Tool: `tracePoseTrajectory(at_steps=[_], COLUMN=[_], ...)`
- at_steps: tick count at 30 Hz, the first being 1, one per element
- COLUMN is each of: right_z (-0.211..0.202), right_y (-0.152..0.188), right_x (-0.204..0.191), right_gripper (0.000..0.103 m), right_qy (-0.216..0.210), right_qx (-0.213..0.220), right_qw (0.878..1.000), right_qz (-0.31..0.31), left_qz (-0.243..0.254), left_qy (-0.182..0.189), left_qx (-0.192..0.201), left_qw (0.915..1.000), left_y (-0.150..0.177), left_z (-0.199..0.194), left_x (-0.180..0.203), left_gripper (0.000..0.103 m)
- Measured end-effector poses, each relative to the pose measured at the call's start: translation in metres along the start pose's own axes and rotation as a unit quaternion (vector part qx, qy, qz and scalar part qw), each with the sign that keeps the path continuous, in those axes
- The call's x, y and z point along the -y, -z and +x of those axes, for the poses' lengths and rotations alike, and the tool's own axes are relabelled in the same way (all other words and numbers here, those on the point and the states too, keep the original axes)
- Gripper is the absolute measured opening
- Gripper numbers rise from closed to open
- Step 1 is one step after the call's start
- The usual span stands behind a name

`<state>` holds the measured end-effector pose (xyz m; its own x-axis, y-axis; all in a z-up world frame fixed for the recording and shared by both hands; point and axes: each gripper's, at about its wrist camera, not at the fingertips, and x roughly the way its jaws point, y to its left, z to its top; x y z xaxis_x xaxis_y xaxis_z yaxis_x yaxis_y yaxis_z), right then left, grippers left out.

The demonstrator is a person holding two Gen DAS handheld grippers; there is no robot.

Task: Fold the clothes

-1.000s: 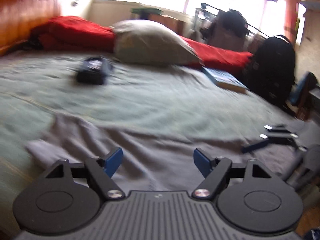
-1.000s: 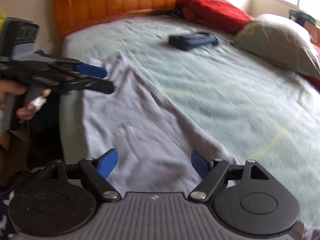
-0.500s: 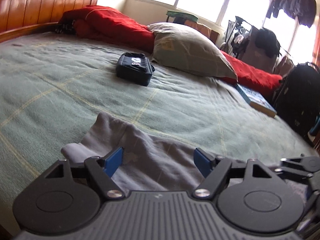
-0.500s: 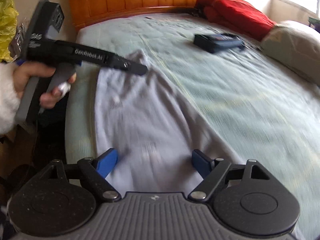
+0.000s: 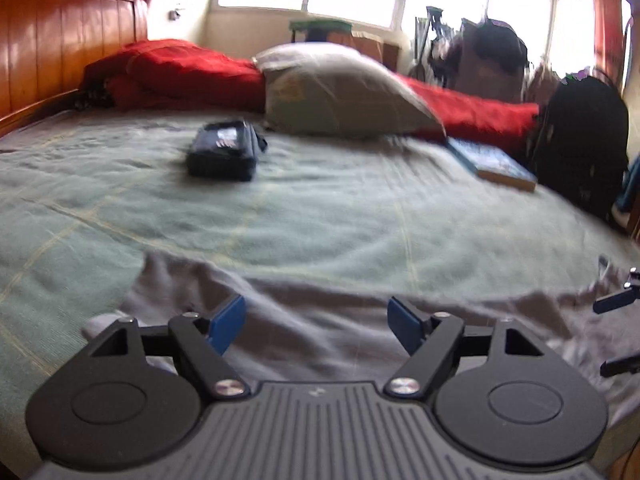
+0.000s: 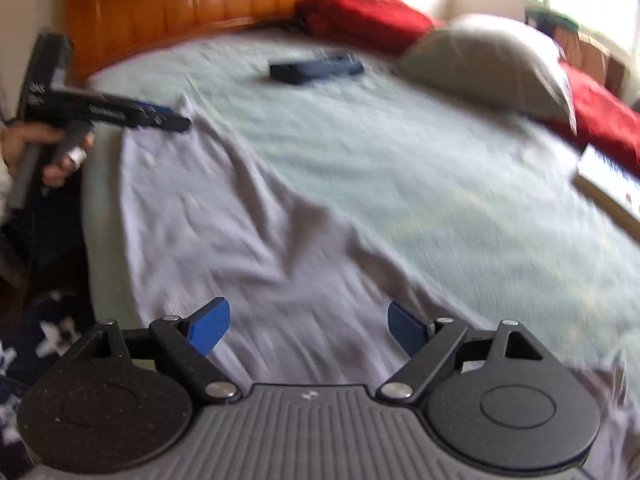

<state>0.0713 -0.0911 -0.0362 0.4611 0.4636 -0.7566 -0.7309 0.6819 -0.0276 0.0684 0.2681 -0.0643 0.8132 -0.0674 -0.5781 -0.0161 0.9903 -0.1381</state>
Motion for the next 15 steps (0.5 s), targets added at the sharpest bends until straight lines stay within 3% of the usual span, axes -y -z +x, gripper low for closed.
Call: tracePoseTrajectory(at_steps=[5,9,15], right_z=[-0.030,-0.060,-0.103], right_y=[0.050,0.075,0.099], right_x=[0.018,0.037,0.074], right_gripper=[0.100,0.100,0.100], right_qy=[0.032,0.050,0.122], right_qx=[-0.007,-0.003,0.036], right_qw=[0.999,0.997,0.986], right_qz=[0.010,0.052,0.110], left_qz=[-0.018,-0.005,0.017], left_qy=[-0.025,-0.050,-0.014], left_qx=[-0.014,-0.024,-0.011], left_qw=[0.9994,0.9985,0.9997], left_y=[0.006,0.003,-0.001], left_z=[0.008,0.011,-0.004], left_x=[-0.012,-0.003,0.029], left_gripper=[0.077,0.077,0.078])
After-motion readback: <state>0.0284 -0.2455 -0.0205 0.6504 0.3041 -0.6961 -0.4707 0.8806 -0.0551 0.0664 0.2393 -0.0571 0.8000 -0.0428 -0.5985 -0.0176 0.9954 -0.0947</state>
